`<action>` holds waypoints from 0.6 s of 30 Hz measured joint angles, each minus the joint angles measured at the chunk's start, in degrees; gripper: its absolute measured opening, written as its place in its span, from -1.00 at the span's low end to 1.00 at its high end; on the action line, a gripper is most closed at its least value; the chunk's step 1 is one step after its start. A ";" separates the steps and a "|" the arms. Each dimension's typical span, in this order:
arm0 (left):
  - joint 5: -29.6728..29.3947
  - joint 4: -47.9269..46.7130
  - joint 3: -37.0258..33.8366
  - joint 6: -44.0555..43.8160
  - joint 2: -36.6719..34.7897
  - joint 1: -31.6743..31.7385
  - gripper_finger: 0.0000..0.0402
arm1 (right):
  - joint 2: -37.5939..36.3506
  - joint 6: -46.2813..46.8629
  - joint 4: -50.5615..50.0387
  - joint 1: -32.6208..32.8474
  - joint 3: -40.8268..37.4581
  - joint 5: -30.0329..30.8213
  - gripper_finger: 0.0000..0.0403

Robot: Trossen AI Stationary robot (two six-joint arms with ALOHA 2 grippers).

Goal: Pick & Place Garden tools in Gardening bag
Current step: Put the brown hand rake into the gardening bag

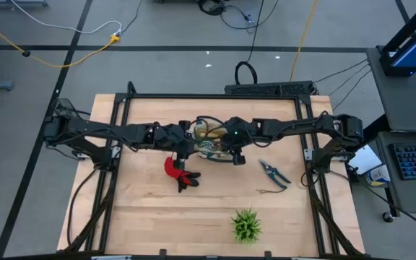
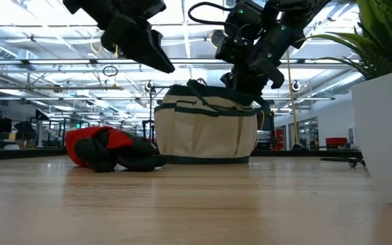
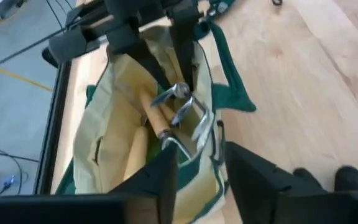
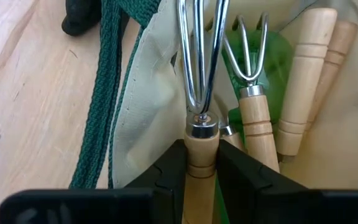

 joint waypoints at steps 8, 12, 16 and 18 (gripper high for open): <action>0.11 0.59 -0.12 5.32 1.43 0.04 -0.44 | 0.00 1.69 0.25 -0.02 0.00 0.00 -0.66; 0.16 3.63 0.05 6.55 3.27 0.18 -0.30 | 0.00 3.71 0.38 -0.26 0.00 -0.21 -0.65; -0.71 4.30 -0.11 10.50 4.86 0.17 -0.15 | 0.00 4.96 0.02 -1.01 0.22 -0.25 -0.65; -0.85 4.30 -0.11 10.51 4.65 0.17 -0.13 | -0.02 5.04 -0.35 -1.39 0.28 -0.24 -0.65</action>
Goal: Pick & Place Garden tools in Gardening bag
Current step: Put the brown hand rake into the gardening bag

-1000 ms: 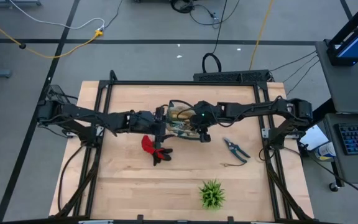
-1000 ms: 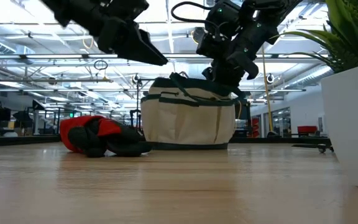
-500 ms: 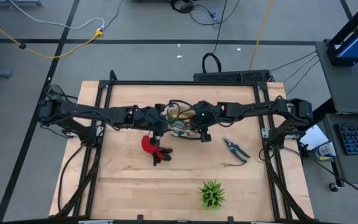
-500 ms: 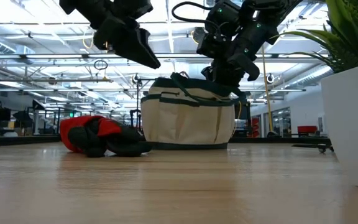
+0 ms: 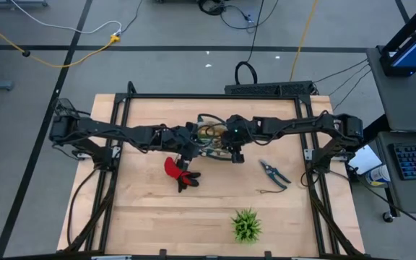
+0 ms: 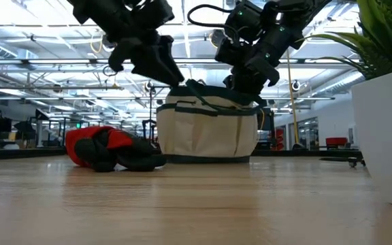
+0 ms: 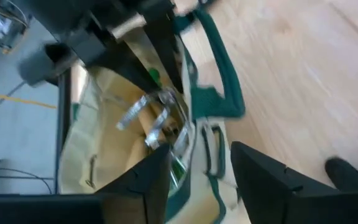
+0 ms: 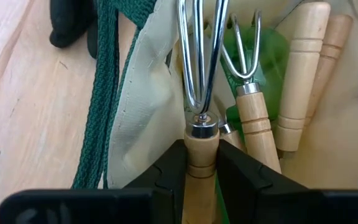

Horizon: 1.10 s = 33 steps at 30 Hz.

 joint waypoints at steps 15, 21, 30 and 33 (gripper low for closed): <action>1.75 -0.34 0.10 -0.33 2.44 4.98 -0.61 | 0.00 0.00 -3.44 -0.38 2.65 0.06 -0.66; 1.90 2.30 -0.02 2.35 1.70 4.32 -0.89 | 0.00 -0.45 -3.72 -0.38 2.74 0.13 -0.66; 1.97 4.95 -0.02 5.23 1.57 3.43 -0.97 | 0.66 -1.53 -2.90 -0.38 2.74 0.17 -0.66; 2.05 5.59 -0.02 4.95 1.57 3.42 -0.96 | 1.76 -1.68 -2.25 -0.38 2.74 0.16 -0.66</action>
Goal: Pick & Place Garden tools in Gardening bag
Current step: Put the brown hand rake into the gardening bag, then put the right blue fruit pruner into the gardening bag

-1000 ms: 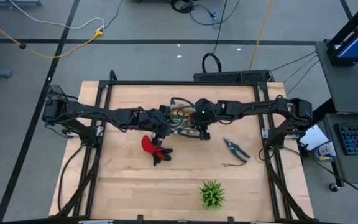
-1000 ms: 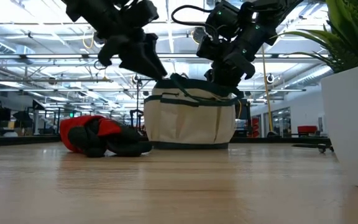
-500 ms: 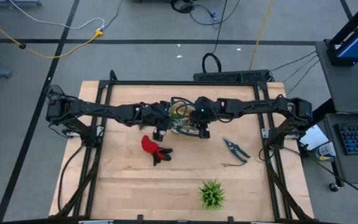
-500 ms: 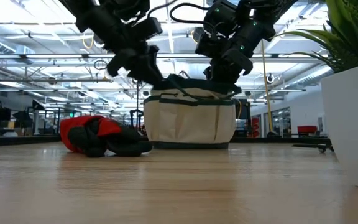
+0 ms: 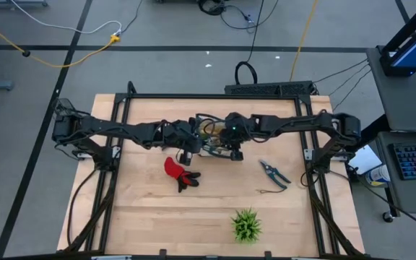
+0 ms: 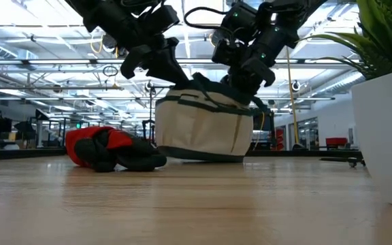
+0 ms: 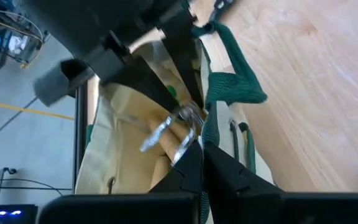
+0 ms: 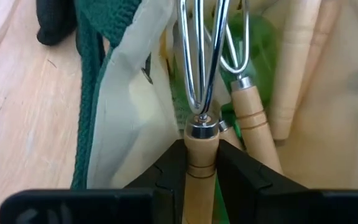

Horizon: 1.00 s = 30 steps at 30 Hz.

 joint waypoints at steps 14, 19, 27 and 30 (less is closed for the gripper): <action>0.73 2.73 -0.02 -2.63 0.02 2.01 -0.96 | 3.33 -7.28 0.30 0.22 0.17 0.16 -0.65; 1.44 2.43 -0.01 -3.98 0.02 2.80 -0.98 | 3.42 -8.86 3.97 0.31 0.00 1.40 -0.55; 1.97 2.27 0.11 -4.55 0.00 3.20 -0.98 | 3.49 -9.64 4.94 0.56 -0.02 1.32 -0.17; 2.04 2.09 0.11 -5.70 0.00 3.66 -0.94 | 3.47 -9.47 5.06 0.76 -0.02 1.41 -0.04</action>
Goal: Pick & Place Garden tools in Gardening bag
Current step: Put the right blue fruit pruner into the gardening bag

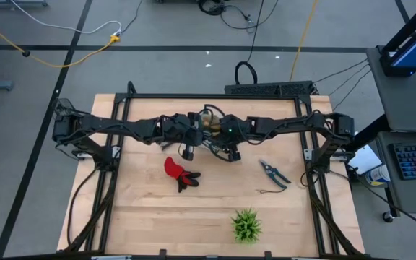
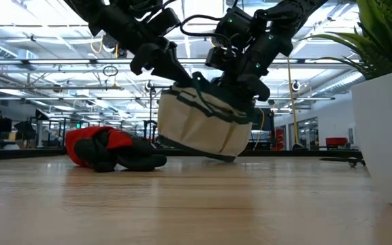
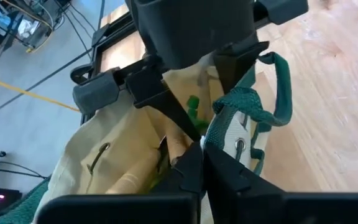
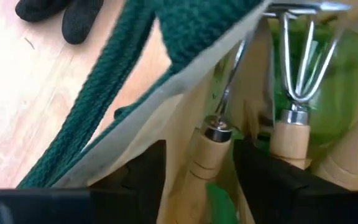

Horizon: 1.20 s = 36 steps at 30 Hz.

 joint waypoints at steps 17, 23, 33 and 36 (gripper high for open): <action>-0.26 -3.13 0.00 -3.17 -0.09 0.24 -0.93 | -7.84 -1.04 -4.87 0.00 -0.11 0.09 -0.02; -0.26 -5.04 0.00 -5.33 -0.09 0.23 -0.98 | -9.24 -0.62 -7.91 0.00 -0.11 0.09 -0.02; -0.06 -7.58 0.00 -7.81 -0.09 -0.49 -0.91 | -12.42 3.45 -10.36 -0.02 -0.08 1.04 -0.03; -0.02 -7.85 0.00 -10.30 -0.09 -0.84 -0.93 | -13.88 4.18 -11.53 0.02 -0.02 3.22 -0.03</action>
